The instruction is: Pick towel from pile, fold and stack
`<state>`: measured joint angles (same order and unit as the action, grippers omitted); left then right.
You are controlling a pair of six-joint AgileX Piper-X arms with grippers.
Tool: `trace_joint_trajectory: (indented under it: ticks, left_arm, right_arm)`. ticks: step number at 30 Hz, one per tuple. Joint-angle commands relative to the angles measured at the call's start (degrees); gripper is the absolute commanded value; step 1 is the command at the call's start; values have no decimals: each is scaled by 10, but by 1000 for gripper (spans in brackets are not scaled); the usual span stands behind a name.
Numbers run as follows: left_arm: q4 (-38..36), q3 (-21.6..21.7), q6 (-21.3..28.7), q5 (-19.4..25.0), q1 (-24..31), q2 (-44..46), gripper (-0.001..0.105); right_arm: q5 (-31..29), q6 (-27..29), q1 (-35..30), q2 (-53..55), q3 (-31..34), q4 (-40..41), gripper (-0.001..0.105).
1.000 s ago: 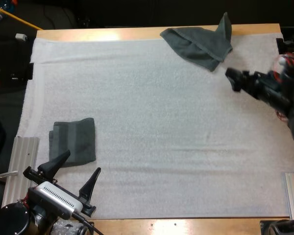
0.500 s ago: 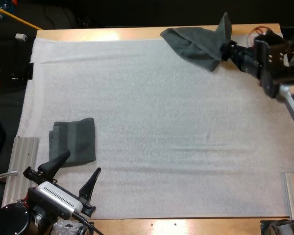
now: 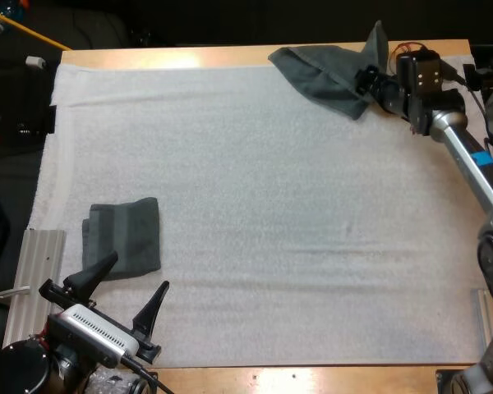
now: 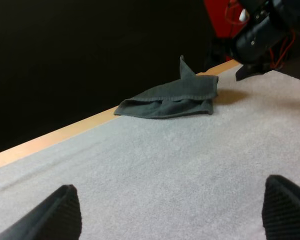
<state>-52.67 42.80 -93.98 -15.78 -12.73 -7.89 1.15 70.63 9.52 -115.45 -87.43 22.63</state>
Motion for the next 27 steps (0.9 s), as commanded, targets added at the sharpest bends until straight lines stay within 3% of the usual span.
trace_joint_trajectory:
  ticks: [1, 8, 13, 20, 23, 27]
  left_arm:
    - [1, 4, -10, -4, -2, -2, 71]
    - [1, 4, -13, -4, -2, -2, 71]
    - [1, 4, -13, -4, -2, -2, 71]
    - [1, 4, -18, -4, -2, -2, 71]
    - [1, 4, -17, -4, -2, -2, 71]
    - [1, 4, -17, -7, -2, -2, 71]
  right_arm:
    - [-5, -4, -2, -13, -15, -15, 86]
    - [9, -24, -2, -83, -62, -25, 85]
    - [25, -31, 0, -127, -105, -18, 68]
    - [23, -40, 0, -152, -114, -14, 65]
    - [26, -40, 0, -156, -114, -14, 50]
    - [45, -40, 0, -157, -114, -12, 10]
